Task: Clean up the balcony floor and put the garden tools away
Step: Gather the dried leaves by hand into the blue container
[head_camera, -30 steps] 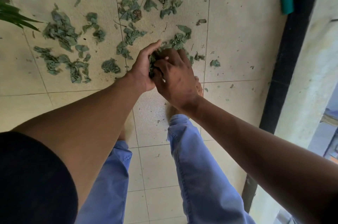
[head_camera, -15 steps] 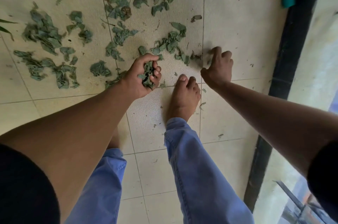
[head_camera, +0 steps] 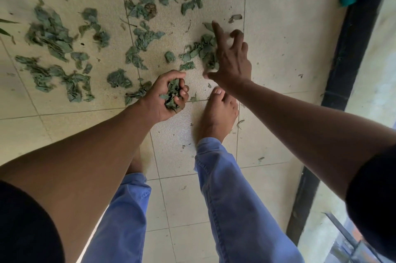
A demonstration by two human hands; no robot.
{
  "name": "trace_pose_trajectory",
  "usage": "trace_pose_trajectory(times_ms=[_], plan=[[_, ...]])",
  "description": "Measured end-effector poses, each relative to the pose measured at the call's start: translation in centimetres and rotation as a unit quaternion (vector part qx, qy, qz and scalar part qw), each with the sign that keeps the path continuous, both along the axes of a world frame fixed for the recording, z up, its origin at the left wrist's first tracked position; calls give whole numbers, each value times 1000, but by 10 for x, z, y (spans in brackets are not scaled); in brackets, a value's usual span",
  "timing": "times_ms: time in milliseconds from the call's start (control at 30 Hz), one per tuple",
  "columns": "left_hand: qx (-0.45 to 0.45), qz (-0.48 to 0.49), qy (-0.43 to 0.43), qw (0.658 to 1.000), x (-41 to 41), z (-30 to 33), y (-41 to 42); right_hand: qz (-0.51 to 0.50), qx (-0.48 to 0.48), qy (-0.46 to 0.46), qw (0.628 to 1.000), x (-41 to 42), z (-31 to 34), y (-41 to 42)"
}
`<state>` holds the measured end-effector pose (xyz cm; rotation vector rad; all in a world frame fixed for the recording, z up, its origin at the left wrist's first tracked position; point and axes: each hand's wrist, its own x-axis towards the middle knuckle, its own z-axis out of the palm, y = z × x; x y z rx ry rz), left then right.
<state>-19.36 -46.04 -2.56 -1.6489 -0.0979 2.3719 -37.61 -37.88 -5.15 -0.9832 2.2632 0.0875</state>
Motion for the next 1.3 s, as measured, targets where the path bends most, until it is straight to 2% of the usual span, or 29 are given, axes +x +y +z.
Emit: trace_pose_trajectory(times_ms=[133,233,500,700,800,900,967,1133,1300], plan=[[1,-1,3,1000,0,-1,-5,58,15,-7,998,-12,-5,-13],[-3,10,4,1000,2,-1,-8,66,-16,-24,997,-16,-6,-18],[7,25,3,1000,13,1,-2,1,-96,-10,995,-13,-3,-12],[0,25,-2,1000,15,1,1,-24,-63,-11,998,-11,-3,-14],[-1,29,-7,1000,15,3,5,-107,-48,15,993,-12,0,-11],[-1,32,-12,999,15,10,8,-235,-56,24,970,-18,15,-5],[-1,32,-21,999,15,18,9,-282,-84,11,956,-16,35,-2],[-15,41,-47,998,17,43,3,-270,-190,-105,938,19,104,-5],[-73,63,-36,995,7,67,-8,-201,-222,-211,930,73,147,-22]])
